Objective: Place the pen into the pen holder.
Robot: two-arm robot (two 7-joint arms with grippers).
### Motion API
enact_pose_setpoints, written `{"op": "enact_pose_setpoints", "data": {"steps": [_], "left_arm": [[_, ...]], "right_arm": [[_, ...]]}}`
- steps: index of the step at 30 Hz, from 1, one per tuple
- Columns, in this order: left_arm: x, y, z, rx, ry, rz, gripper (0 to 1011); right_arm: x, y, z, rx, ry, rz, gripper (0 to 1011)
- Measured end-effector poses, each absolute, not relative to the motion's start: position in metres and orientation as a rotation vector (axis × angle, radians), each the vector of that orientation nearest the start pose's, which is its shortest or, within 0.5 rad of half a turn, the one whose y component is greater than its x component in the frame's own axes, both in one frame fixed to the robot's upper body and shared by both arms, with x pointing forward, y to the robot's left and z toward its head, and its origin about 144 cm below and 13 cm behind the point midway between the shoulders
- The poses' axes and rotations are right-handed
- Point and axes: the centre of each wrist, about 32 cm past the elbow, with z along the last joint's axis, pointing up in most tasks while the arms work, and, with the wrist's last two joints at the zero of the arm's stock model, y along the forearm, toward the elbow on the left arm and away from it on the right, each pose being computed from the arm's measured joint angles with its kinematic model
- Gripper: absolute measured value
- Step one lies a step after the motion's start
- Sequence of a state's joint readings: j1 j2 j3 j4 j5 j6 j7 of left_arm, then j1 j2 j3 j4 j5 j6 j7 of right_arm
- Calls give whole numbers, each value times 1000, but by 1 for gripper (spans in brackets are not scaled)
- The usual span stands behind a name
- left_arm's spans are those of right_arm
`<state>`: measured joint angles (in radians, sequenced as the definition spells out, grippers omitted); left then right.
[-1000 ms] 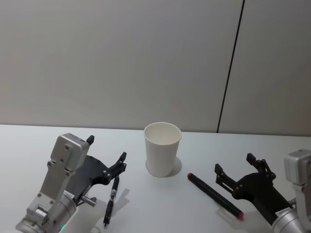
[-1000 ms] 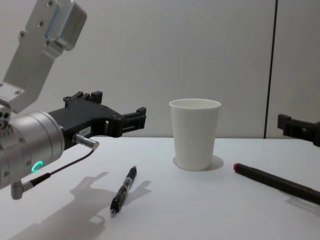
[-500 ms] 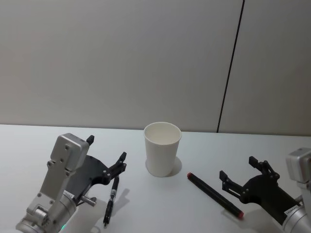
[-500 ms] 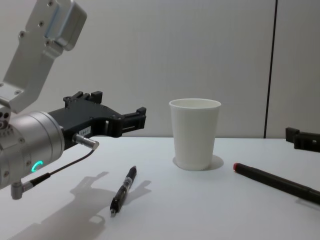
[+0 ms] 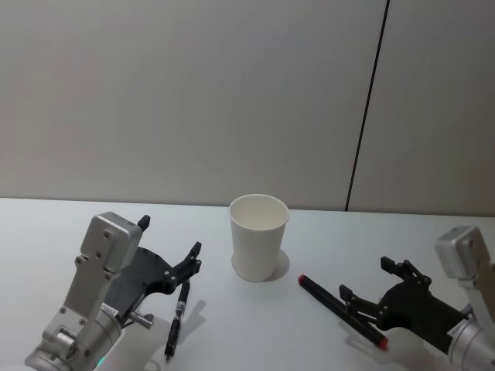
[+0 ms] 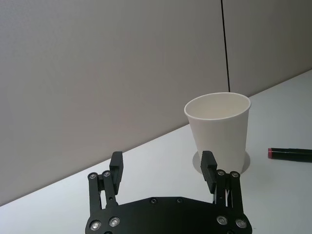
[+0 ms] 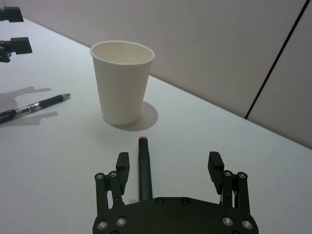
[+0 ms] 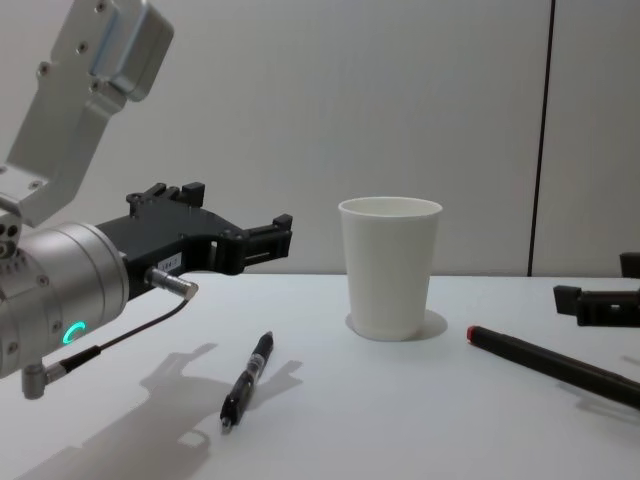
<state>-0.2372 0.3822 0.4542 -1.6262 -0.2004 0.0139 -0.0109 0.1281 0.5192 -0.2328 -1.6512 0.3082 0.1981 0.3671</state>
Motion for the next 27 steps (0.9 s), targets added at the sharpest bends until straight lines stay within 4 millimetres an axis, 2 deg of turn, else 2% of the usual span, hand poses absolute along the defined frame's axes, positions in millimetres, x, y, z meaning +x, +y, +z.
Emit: {"op": "enact_pose_setpoints", "data": {"steps": [11,27], "left_arm": [[492,198,1204,61,-268,1124,1002],[492,198,1204,61,-268,1124,1002]], "right_arm": [[498,-293,1217,-344,-13,-952,1001],[509,-277,1216,-422,48,-923,1001]]}}
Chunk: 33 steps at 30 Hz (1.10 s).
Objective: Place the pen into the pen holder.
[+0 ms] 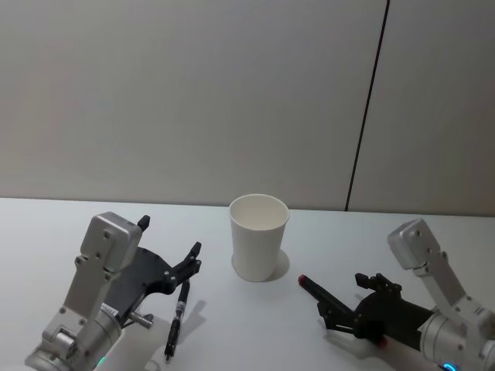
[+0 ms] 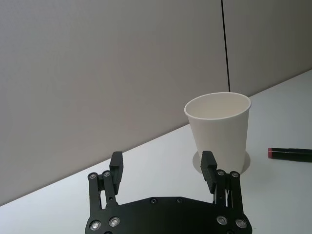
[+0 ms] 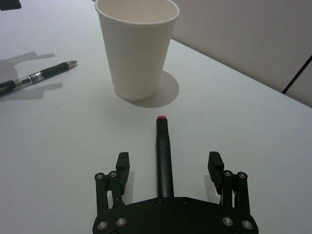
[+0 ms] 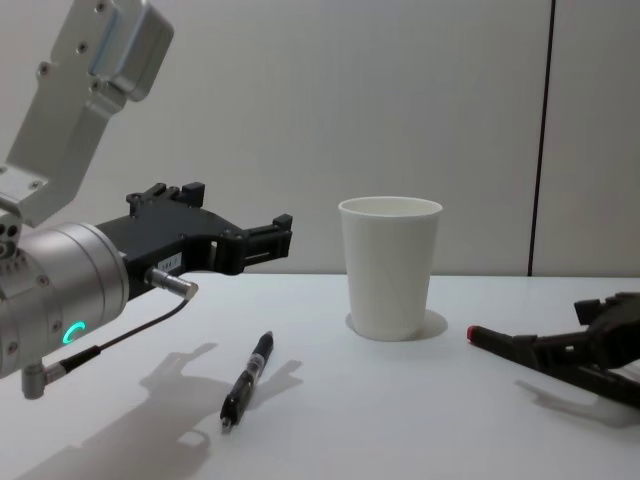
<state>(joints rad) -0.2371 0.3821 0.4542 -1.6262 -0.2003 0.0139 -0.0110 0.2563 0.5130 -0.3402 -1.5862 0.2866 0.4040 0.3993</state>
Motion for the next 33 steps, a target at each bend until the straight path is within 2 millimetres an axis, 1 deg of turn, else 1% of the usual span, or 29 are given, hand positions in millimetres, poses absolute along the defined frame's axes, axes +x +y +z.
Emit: {"op": "enact_pose_setpoints", "data": {"steps": [13,23,33], "left_arm": [[492,198,1204,61,-268,1124,1002],[492,198,1204,61,-268,1124,1002],[492,198,1204,61,-268,1124,1002]], "right_arm": [[511,-272,1210,-443,129,-958,1001],[511,-271,1206,-427,200,-976,1001],[512,-270,1205,-418,235,-984,1001]]}}
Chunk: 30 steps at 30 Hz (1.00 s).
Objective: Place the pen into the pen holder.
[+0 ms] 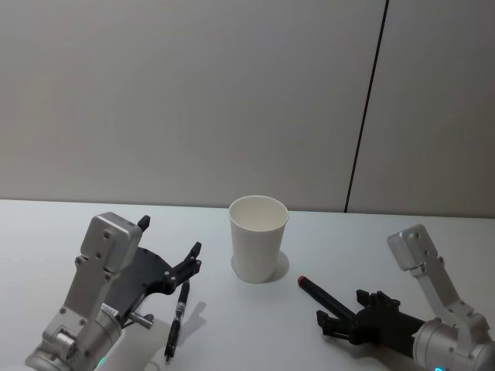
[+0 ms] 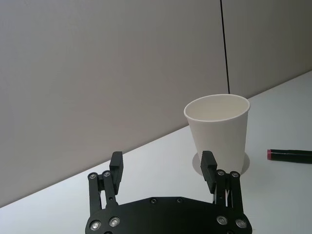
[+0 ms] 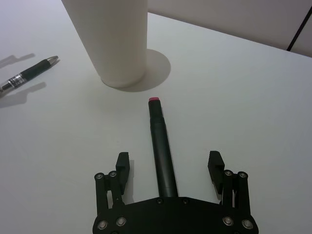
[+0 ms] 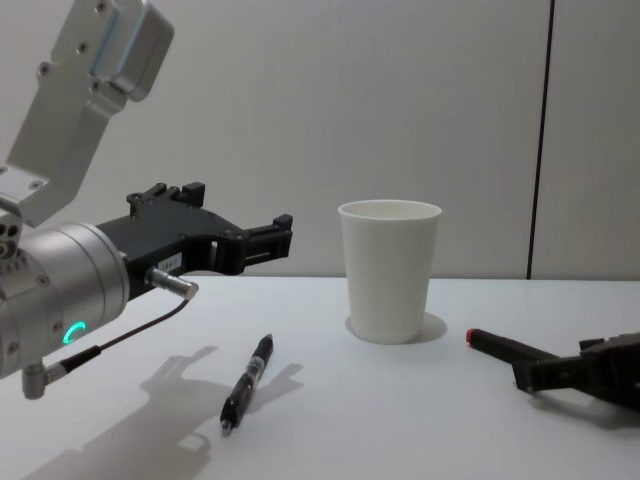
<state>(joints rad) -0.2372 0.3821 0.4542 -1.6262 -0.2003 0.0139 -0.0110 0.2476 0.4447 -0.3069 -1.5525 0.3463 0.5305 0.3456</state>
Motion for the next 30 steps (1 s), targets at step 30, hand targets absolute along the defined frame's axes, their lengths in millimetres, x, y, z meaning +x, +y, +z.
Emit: {"op": "enact_pose_setpoints", "data": {"steps": [30], "left_arm": [[492,198,1204,61,-268,1124,1002]], "right_arm": [[512,-270,1204,-415,260,-989,777]]}}
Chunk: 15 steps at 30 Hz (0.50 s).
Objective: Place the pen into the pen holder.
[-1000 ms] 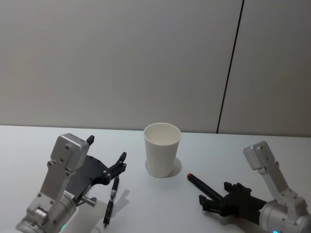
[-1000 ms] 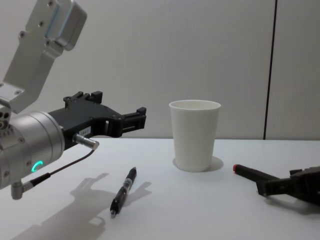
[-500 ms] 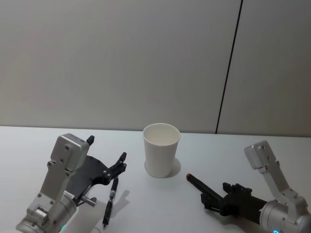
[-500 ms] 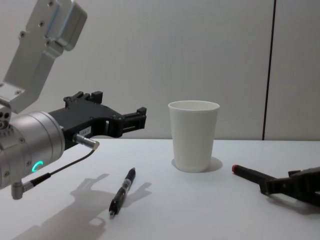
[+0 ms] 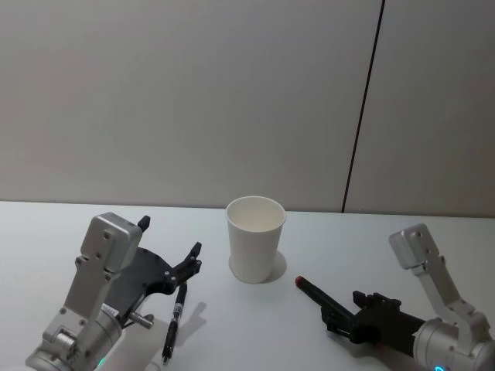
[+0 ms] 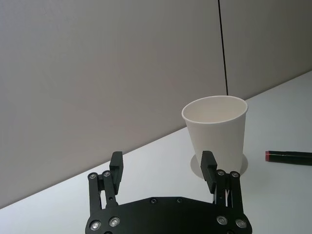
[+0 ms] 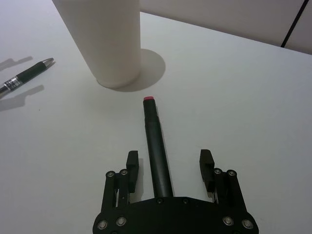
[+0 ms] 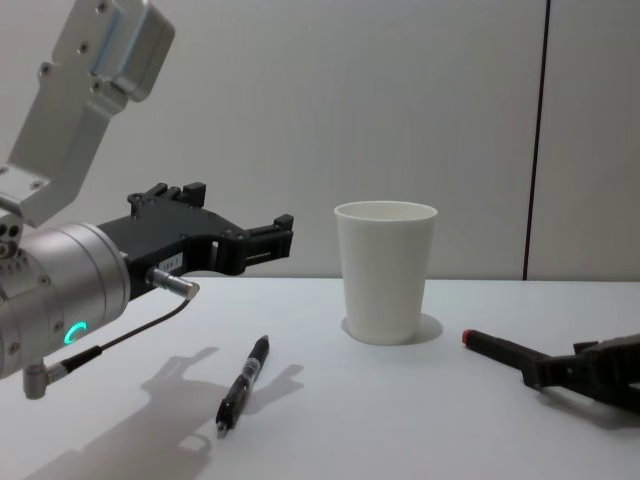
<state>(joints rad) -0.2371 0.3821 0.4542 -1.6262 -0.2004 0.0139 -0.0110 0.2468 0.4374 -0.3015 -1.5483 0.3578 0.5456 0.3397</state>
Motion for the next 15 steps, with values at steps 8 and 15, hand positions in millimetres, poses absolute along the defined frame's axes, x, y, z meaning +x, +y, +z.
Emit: {"op": "enact_pose_setpoints", "data": {"steps": [8,15], "left_arm": [[492,198,1204,61,-268,1124,1002],[492,198,1204,61,-268,1124,1002]], "right_arm": [[511,-269,1203,-413,248,-983,730],[511,-268,1203,-410,240,-975,689]]}}
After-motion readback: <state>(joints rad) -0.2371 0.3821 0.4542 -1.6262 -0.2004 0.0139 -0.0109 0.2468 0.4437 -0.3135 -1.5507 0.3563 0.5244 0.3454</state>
